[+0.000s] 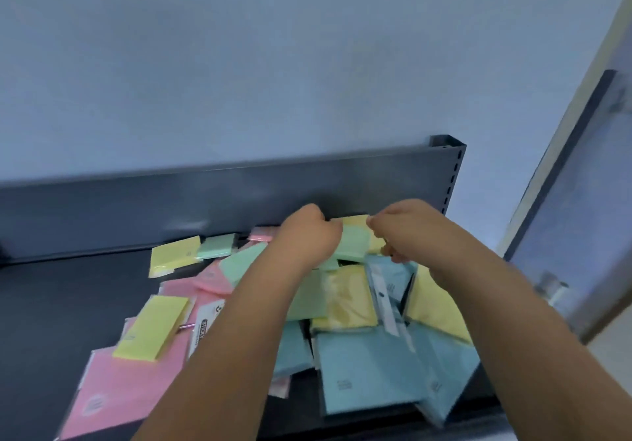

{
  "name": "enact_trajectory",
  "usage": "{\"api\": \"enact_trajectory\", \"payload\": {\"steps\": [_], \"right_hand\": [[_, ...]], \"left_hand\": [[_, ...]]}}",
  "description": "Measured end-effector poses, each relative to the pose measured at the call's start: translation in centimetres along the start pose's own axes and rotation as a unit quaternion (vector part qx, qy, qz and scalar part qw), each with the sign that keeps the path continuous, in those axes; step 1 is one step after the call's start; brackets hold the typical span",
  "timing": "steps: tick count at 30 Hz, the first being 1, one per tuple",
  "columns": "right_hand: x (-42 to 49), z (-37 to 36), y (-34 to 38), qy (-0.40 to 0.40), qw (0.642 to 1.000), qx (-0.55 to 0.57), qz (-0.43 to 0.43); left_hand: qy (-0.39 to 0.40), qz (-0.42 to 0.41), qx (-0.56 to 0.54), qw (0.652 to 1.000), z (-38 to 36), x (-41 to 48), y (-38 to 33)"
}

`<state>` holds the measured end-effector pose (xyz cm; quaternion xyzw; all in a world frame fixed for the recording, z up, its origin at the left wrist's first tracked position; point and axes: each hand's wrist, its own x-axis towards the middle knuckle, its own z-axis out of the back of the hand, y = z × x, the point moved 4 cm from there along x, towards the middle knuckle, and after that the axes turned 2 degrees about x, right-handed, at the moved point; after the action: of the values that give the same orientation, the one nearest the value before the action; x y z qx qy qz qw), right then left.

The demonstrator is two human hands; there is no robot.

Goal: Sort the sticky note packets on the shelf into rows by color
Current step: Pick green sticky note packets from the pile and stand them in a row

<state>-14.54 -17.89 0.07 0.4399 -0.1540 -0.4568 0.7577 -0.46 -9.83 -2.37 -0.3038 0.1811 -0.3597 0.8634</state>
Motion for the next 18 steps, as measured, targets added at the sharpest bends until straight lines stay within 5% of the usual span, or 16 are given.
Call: {"api": "enact_trajectory", "payload": {"steps": [9, 18], "right_hand": [[2.0, -0.6, -2.3, 0.062, 0.975, 0.195, -0.089], [1.7, 1.2, -2.9, 0.045, 0.953, 0.296, -0.057]], "left_hand": [[-0.035, 0.069, -0.019, 0.997, -1.8, 1.8, -0.4], [-0.081, 0.109, -0.295, 0.946, -1.6, -0.2, -0.6]]}}
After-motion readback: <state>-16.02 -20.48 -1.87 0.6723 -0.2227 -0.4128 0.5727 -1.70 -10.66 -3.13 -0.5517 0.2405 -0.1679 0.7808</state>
